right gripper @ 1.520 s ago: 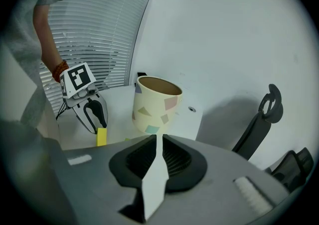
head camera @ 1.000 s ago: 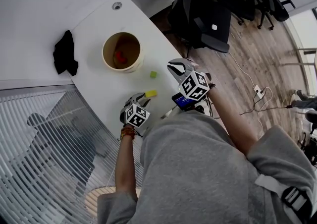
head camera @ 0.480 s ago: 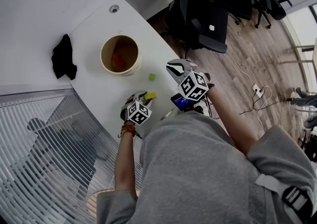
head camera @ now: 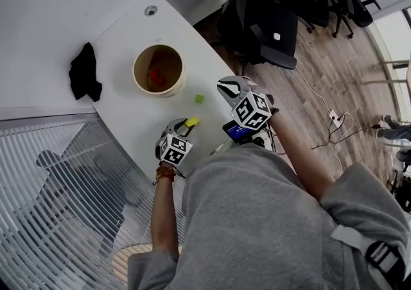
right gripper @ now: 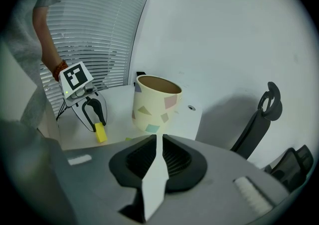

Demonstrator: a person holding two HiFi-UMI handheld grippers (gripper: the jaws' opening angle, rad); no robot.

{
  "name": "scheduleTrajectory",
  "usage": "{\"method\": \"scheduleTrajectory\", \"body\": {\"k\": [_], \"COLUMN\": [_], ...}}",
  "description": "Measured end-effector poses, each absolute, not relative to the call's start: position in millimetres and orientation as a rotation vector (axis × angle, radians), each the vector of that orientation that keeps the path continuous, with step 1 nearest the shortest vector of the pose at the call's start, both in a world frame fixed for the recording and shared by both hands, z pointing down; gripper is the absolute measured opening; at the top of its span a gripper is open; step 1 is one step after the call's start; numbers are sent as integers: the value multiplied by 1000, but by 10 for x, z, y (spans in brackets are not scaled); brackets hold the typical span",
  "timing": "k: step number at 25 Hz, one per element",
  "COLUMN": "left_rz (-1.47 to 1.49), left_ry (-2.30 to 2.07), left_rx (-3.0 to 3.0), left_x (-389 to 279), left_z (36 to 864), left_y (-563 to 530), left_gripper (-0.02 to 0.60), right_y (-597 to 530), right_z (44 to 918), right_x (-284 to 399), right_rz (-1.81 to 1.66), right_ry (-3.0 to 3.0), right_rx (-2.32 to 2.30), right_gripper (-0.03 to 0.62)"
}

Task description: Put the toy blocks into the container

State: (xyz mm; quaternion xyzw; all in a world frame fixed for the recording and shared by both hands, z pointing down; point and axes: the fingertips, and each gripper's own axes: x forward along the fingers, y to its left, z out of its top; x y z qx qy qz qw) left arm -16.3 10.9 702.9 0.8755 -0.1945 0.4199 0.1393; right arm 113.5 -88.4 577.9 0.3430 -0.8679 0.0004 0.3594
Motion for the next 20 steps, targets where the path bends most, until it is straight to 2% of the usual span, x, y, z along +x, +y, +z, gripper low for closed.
{"method": "scheduleTrajectory", "body": {"k": [9,20], "left_rz": [1122,883], "left_ry": [-649,-854], "left_rx": [2522,2569], "left_x": [-256,-349], "left_z": [6818,6109], "left_y": [105,-203], "left_gripper": [143,143], "right_y": [-857,-837], "right_z": [5813,5791], "right_x": [1025,1055], "right_rz": [-10,-9], "right_ry": [-2249,-2252], "right_rx": [854,861], "right_gripper": [49,49]}}
